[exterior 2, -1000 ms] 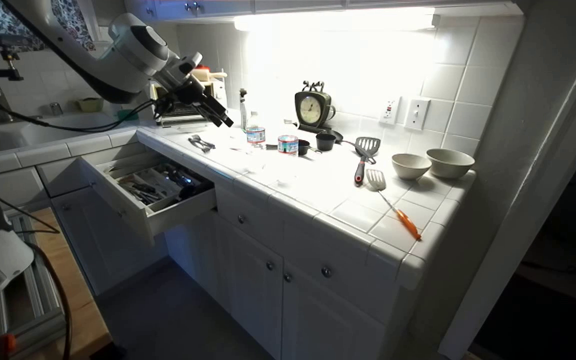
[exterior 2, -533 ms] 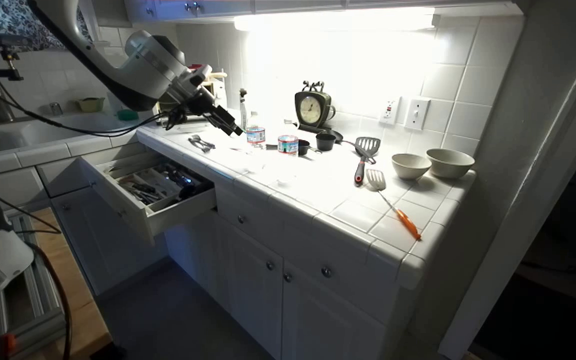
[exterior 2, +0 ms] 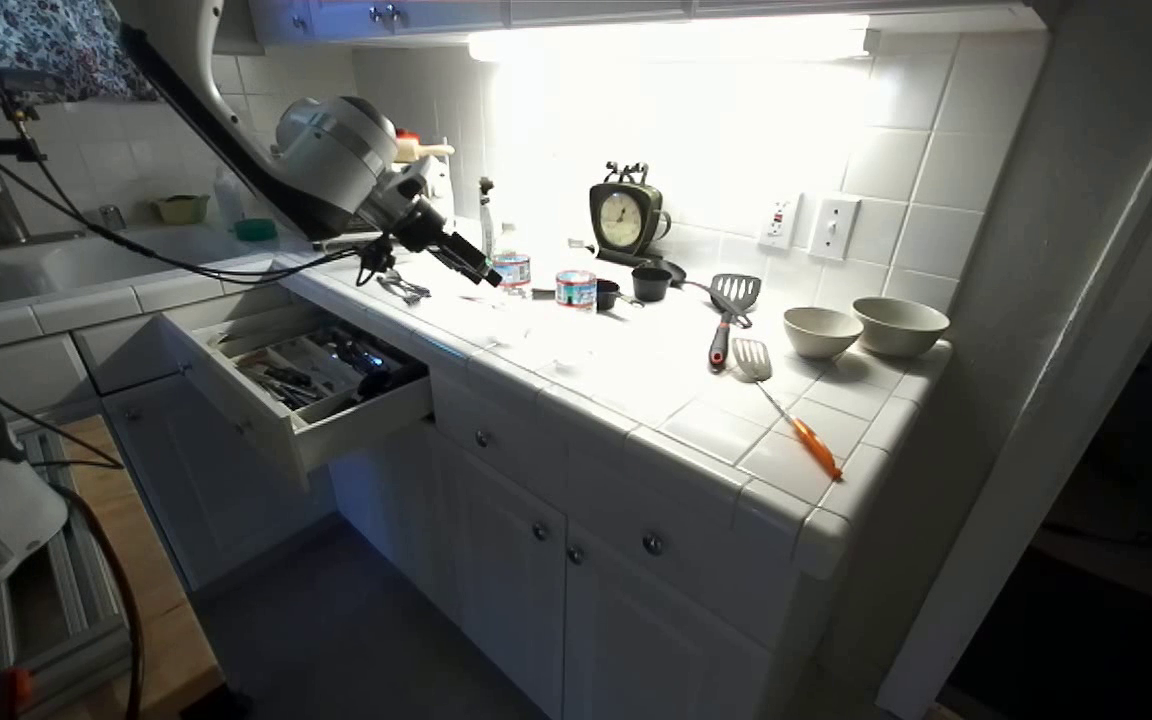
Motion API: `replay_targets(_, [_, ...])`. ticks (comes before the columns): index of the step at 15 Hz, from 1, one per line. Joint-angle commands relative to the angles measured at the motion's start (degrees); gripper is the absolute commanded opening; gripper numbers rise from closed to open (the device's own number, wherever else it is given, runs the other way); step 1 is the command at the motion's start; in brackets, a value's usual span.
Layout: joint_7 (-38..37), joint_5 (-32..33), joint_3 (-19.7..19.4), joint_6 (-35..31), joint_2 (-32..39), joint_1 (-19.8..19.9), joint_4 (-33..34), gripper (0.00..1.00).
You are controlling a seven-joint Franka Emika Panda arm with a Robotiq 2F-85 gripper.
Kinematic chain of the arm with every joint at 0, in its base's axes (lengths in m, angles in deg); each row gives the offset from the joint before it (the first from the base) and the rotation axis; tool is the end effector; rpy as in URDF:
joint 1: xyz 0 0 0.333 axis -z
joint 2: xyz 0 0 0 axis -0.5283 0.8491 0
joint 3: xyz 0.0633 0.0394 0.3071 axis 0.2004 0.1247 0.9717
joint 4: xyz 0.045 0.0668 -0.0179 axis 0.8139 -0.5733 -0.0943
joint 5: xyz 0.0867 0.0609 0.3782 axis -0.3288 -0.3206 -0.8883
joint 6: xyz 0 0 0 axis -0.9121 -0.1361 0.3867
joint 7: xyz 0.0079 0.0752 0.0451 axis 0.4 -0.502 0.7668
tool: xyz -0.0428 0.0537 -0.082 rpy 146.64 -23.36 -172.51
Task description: Turn the bottle on the left over so that its standing on its cap
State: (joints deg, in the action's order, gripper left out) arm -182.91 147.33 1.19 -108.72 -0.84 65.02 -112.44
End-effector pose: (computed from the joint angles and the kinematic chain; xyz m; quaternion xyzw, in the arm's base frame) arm 0.5431 -0.0402 0.2930 0.9101 -0.0930 0.3583 0.1863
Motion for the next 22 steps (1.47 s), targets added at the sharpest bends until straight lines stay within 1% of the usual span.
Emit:
replay_targets(1, [-6.32, 7.02, 0.22, 1.99, 4.28, -1.00, 4.02, 1.00])
replay_targets(5, [-9.59, 11.29, 0.30, 2.96, 6.69, -1.50, 6.33, 1.00])
replay_targets(13, [-12.29, 14.46, 0.23, 5.11, 9.83, -2.41, 8.94, 1.00])
replay_targets(14, [-11.96, 14.31, 0.19, 5.08, 10.09, -2.45, 9.10, 0.88])
replay_targets(15, [-11.31, 13.42, 0.14, 5.28, 10.18, -2.52, 9.03, 0.72])
replay_targets(16, [-10.65, 12.59, 0.11, 4.95, 10.18, -2.45, 8.98, 0.66])
replay_targets(18, [-8.92, 10.38, 0.02, 4.02, 9.89, -2.18, 8.60, 0.50])
replay_targets(20, [-7.37, 8.31, -0.09, 3.31, 9.37, -1.94, 8.25, 0.37])
replay_targets(22, [-4.96, 5.52, -0.17, 2.24, 8.63, -1.54, 7.71, 0.26])
